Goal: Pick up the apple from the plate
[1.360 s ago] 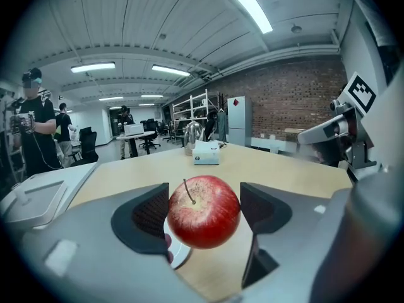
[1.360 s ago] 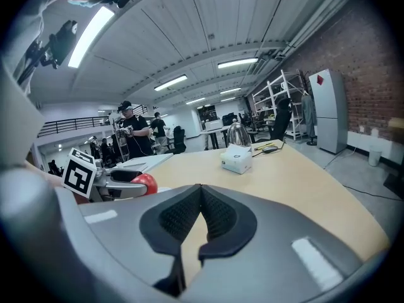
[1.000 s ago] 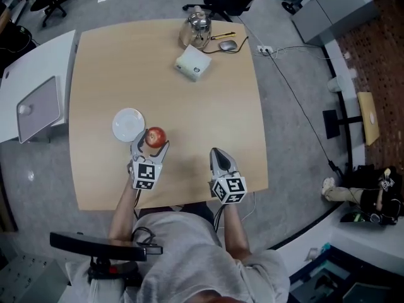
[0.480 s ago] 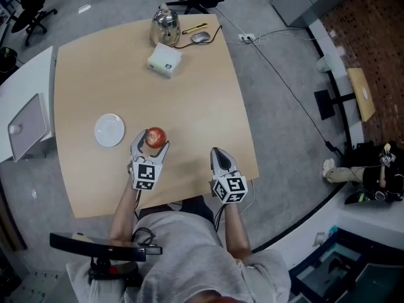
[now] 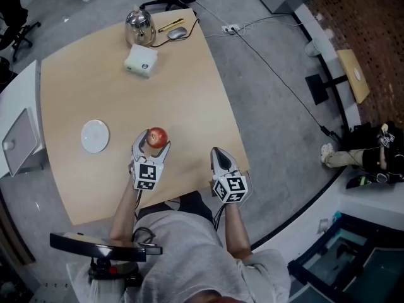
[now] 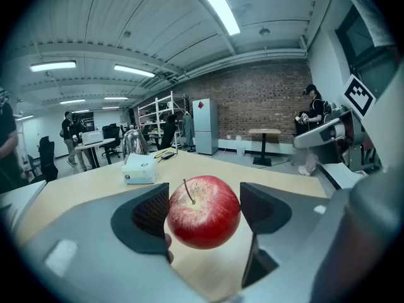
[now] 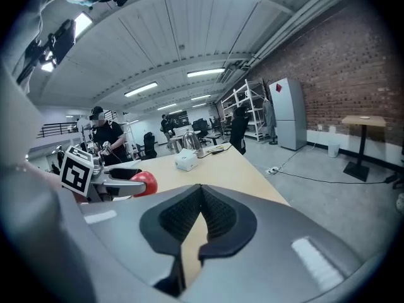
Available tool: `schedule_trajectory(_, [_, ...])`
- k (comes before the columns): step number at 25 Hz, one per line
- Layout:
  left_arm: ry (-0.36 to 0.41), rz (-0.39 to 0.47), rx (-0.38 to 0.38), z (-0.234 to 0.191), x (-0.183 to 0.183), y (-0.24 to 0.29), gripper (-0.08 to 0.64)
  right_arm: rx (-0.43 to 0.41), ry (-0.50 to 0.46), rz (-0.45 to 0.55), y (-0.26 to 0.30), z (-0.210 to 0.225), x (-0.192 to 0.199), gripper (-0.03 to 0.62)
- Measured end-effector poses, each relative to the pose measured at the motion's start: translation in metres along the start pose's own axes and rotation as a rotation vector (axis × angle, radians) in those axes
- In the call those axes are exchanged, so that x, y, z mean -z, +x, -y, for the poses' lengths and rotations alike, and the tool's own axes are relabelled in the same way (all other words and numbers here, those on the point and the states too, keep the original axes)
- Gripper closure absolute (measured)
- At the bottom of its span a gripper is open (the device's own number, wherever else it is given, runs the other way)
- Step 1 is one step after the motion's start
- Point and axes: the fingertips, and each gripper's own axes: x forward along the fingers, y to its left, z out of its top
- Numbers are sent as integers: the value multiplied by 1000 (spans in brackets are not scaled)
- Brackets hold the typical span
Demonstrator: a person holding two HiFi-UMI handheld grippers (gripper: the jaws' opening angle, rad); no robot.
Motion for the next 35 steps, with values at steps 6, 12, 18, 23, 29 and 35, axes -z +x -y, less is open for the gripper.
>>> schedule_trajectory(6, [25, 11, 51, 26, -10, 17, 189, 46, 24, 10, -17, 23, 4, 586])
schedule_trajectory(12, [51, 10, 89, 50, -18, 31, 189, 93, 44, 22, -34, 45, 7, 585])
schedule_trajectory(18, [70, 13, 141, 81, -26, 43, 189, 136, 67, 33, -56, 67, 12, 586])
schedule_trajectory(23, [92, 13, 180, 103, -30, 52, 189, 177, 87, 43, -71, 83, 18, 586])
schedule_trajectory(29, [116, 14, 227, 127, -34, 65, 189, 220, 111, 52, -86, 100, 24, 586])
schedule_trajectory(35, [133, 15, 276, 157, -36, 76, 189, 263, 134, 60, -105, 120, 32, 586])
